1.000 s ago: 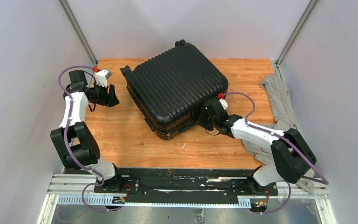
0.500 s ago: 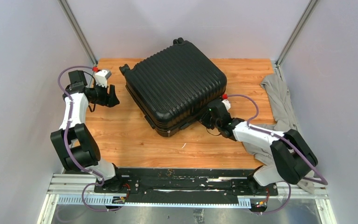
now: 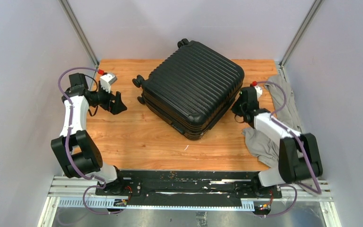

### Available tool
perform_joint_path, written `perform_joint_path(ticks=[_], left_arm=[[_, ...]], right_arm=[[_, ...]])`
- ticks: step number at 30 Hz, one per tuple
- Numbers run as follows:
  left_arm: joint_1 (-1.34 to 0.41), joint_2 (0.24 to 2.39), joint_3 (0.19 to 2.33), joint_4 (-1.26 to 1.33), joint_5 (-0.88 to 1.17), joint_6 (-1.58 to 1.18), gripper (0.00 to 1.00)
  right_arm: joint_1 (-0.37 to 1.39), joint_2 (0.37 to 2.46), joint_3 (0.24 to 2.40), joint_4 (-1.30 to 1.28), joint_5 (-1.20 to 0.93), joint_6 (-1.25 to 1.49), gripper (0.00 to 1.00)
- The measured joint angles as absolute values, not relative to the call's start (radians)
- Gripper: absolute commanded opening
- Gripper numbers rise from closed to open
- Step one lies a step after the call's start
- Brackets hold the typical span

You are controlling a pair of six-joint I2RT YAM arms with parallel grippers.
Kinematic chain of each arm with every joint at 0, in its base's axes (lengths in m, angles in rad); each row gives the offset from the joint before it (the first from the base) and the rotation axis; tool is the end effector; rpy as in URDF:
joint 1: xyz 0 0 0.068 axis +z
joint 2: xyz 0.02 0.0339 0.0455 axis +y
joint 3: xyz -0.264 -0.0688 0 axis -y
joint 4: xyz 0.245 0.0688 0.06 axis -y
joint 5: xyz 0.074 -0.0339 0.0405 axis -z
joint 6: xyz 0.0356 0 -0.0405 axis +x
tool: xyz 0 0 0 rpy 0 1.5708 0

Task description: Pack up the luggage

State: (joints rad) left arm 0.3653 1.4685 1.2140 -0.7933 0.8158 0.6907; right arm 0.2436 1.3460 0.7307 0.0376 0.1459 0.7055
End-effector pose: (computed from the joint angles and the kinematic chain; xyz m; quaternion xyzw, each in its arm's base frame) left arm 0.2842 0.0810 0.2873 0.2448 0.8584 -0.2114 0.3981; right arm 0.2801 0.0643 0.2188 0.2345 0.8457 0.1601 0.4519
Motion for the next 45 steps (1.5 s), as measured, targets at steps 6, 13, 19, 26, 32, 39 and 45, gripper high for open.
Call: perform_joint_path(ticks=[6,13,19,26,32,39,45], left_arm=[[0.317,1.493,1.238,-0.828,0.872,0.831,1.0],[0.255,1.67,1.456,-0.833,0.897,0.933,1.0],[0.203,1.766,1.575,-0.833,0.873,1.0,1.0],[0.131,1.793,1.617,-0.832,0.842,1.102,1.0],[0.045,1.808,1.626,-0.829,0.781,1.197,0.95],[0.02,1.813,1.632,-0.85,0.707,1.33,0.44],[0.02,1.758,1.567,-0.868,0.672,1.416,0.29]], right_arm=[[0.162,1.588,1.003,-0.077,0.084,0.573,0.0],[0.133,1.62,1.096,-0.146,0.052,0.527,0.02],[0.133,1.53,1.02,-0.142,-0.009,0.537,0.12],[0.133,1.444,0.92,-0.134,-0.096,0.573,0.19],[0.118,1.416,0.91,-0.13,-0.149,0.609,0.19],[0.106,1.531,1.043,-0.173,-0.224,0.596,0.19],[0.09,1.687,1.209,-0.204,-0.271,0.583,0.19]])
